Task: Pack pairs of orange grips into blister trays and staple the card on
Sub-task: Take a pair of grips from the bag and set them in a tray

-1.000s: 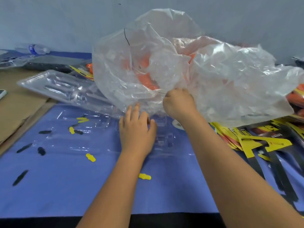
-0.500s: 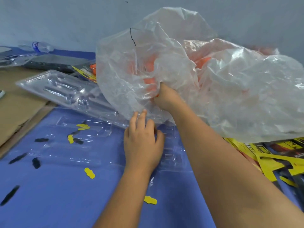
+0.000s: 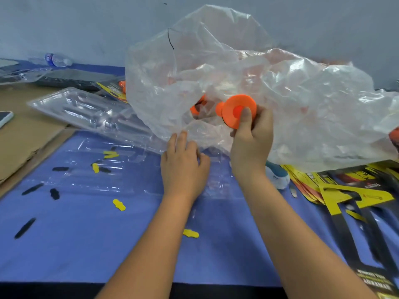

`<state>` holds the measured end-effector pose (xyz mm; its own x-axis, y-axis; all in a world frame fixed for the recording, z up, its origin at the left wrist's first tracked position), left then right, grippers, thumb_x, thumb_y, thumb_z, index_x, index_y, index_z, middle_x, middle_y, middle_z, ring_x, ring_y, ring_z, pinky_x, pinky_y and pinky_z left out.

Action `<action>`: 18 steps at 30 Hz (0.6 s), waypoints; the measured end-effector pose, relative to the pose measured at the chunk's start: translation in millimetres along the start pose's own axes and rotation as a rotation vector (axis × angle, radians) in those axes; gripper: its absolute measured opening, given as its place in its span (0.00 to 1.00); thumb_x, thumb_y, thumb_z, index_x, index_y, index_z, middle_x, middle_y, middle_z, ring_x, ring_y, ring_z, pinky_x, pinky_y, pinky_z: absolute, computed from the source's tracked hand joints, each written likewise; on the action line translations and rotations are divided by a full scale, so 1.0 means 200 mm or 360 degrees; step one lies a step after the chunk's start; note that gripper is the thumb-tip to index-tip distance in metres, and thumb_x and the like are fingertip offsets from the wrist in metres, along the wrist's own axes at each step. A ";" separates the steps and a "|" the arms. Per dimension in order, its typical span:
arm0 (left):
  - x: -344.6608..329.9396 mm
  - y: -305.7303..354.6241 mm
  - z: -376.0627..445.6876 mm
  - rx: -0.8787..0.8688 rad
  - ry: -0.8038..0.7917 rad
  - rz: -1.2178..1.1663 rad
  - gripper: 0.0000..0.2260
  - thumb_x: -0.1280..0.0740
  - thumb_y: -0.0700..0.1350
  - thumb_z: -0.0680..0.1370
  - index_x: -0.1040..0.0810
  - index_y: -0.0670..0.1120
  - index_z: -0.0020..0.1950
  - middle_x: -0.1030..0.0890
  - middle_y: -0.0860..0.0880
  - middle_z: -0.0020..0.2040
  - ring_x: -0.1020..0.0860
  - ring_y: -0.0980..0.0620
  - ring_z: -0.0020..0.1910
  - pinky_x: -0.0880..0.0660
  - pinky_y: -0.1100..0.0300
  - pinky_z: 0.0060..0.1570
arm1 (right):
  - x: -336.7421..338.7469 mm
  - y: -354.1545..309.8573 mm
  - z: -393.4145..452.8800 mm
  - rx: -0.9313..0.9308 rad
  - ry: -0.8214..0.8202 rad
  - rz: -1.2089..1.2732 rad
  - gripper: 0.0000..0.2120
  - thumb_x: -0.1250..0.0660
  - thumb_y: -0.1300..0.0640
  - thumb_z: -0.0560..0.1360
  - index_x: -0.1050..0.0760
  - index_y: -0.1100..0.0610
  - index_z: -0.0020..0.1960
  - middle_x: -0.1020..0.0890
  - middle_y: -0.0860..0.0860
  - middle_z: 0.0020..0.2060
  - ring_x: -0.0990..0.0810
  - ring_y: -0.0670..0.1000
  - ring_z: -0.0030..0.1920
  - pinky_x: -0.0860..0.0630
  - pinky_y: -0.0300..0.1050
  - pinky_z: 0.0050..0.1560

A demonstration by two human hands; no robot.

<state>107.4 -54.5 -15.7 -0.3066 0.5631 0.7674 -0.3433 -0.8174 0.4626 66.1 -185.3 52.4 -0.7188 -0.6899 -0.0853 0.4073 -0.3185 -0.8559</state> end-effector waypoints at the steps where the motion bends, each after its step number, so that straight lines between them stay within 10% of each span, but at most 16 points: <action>1: 0.00 0.00 0.01 -0.0011 0.0010 -0.0021 0.08 0.40 0.45 0.78 0.25 0.43 0.49 0.37 0.47 0.76 0.43 0.47 0.76 0.37 0.49 0.67 | 0.04 0.01 -0.05 -0.0056 0.0037 0.0109 0.06 0.41 0.53 0.80 0.31 0.45 0.45 0.24 0.42 0.36 0.25 0.51 0.36 0.25 0.47 0.37; 7: 0.09 -0.16 -0.03 0.0544 0.0396 -0.1243 0.14 0.45 0.35 0.76 0.21 0.47 0.45 0.21 0.65 0.51 0.25 0.60 0.56 0.30 0.64 0.57 | 0.15 0.19 -0.14 -0.0830 0.0044 0.1096 0.12 0.43 0.60 0.83 0.30 0.57 0.42 0.30 0.47 0.25 0.32 0.46 0.24 0.37 0.37 0.26; 10: 0.10 -0.19 -0.05 0.0702 0.0442 -0.1445 0.15 0.44 0.35 0.75 0.22 0.51 0.40 0.21 0.61 0.55 0.26 0.72 0.48 0.33 0.78 0.43 | 0.17 0.23 -0.12 -0.1072 -0.0158 0.1578 0.15 0.44 0.57 0.83 0.33 0.57 0.38 0.34 0.48 0.26 0.34 0.46 0.25 0.34 0.36 0.25; 18: 0.15 -0.16 -0.05 0.0508 0.0416 -0.1573 0.09 0.42 0.45 0.72 0.23 0.51 0.40 0.18 0.55 0.41 0.22 0.56 0.45 0.27 0.62 0.48 | 0.15 0.24 -0.17 -0.0970 -0.0643 0.1123 0.12 0.39 0.60 0.79 0.31 0.59 0.36 0.39 0.51 0.30 0.38 0.47 0.27 0.38 0.37 0.28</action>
<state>99.6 -11.1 -12.1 -0.2133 0.9705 -0.1123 -0.3069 0.0426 0.9508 45.5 -198.4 -9.0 -0.1353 -0.7963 -0.5896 0.2273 0.5543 -0.8007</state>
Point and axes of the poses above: each hand's wrist, its own z-axis towards the middle knuckle, its own x-axis out of the back of the hand, y = z × x, the point moved 5 cm from there along z, towards the middle knuckle
